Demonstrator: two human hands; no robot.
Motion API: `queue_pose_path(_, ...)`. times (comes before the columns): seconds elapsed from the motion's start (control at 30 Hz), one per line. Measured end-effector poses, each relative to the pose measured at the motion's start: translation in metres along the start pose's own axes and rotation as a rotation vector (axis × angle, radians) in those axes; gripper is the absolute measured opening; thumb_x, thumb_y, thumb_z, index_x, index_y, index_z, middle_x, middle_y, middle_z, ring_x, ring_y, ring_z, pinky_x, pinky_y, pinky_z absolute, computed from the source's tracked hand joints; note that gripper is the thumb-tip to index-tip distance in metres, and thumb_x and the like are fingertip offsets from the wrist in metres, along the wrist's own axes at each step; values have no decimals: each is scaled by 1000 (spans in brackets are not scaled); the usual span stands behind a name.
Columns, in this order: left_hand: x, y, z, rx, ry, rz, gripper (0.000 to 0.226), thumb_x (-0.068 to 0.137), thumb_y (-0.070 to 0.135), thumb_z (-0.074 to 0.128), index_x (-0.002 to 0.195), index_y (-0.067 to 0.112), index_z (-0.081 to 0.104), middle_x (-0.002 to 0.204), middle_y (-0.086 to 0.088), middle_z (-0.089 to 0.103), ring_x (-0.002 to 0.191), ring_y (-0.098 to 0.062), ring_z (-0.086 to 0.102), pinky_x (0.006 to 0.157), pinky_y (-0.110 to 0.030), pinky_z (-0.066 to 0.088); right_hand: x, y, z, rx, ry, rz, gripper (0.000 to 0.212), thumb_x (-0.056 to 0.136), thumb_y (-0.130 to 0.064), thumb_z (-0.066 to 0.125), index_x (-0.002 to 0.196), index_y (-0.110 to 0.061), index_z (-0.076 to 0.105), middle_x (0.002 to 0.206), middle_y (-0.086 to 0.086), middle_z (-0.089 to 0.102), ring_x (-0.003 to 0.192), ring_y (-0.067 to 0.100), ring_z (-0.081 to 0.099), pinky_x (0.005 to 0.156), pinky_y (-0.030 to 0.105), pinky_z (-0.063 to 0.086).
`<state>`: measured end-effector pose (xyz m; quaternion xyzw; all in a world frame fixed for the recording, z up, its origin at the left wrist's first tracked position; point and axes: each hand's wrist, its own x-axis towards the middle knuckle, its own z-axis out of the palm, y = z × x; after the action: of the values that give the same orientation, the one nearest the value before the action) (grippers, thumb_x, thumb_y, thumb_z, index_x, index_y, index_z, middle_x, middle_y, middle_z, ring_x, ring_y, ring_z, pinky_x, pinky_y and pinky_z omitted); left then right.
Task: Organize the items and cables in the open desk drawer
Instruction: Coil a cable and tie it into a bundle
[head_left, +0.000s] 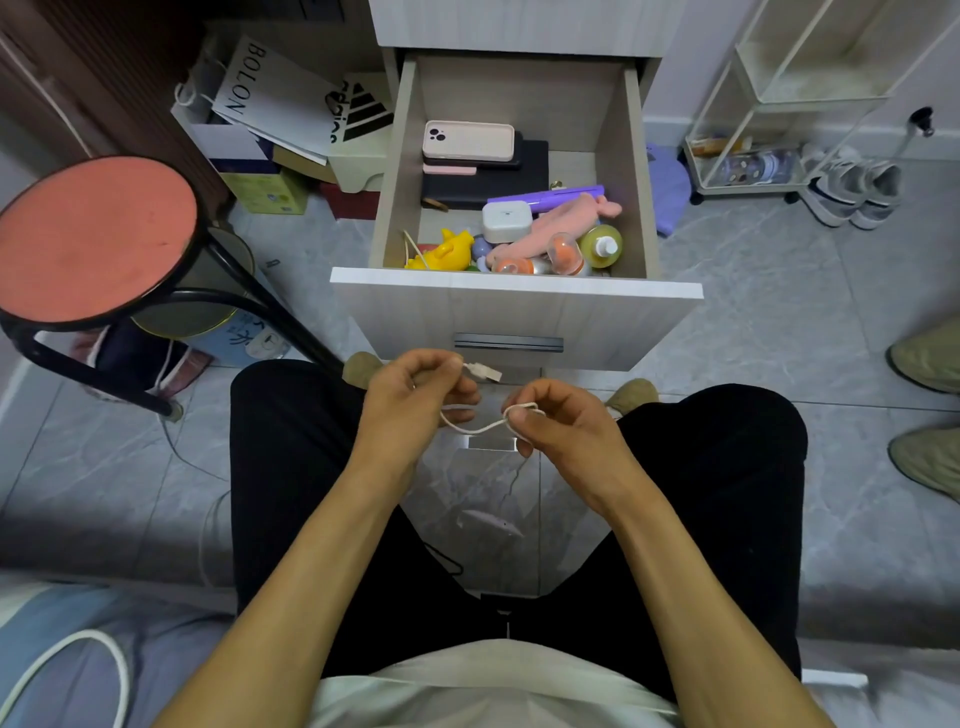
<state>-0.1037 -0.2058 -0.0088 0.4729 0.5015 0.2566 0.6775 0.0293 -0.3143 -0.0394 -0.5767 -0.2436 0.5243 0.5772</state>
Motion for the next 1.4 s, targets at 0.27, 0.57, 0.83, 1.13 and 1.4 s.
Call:
queue_pose_path(0.27,11,-15,-13,270,84,26,7,92,13,65,90,20,64,77,6,72,82,-15,69,63,-23,51,9,-10,3,27,265,25,9,90,-9,65,88,-13,73,76,0,71,72,14,66,67,25,56)
queue_pose_path(0.57,1,-2,1,603,-262,350,12,92,26,65,101,31,72,99,18,70,96,4,63,89,-13,48,12,-18,11,145,162,50,16,94,-10,59,104,-4,70,98,11,74,94,24,71,79,30,57)
queue_pose_path(0.83,2,-8,2,485,-180,333,21,91,14,67,84,33,71,80,20,71,79,-1,66,75,-13,52,5,-18,8,17,211,59,17,91,-7,62,101,-18,71,93,2,75,89,21,72,78,27,58)
queue_pose_path(1.13,-1,-15,3,430,-206,249,5,85,21,74,89,23,76,81,6,73,79,-12,68,74,-27,56,6,-24,16,48,283,68,10,86,-3,68,94,-10,69,80,5,75,77,22,73,67,26,58)
queue_pose_path(1.4,3,-7,-7,367,-204,79,6,89,20,69,86,17,73,75,9,73,66,2,62,59,-12,45,3,-26,3,-102,228,57,13,86,2,67,94,-8,70,86,14,73,73,21,71,68,23,57)
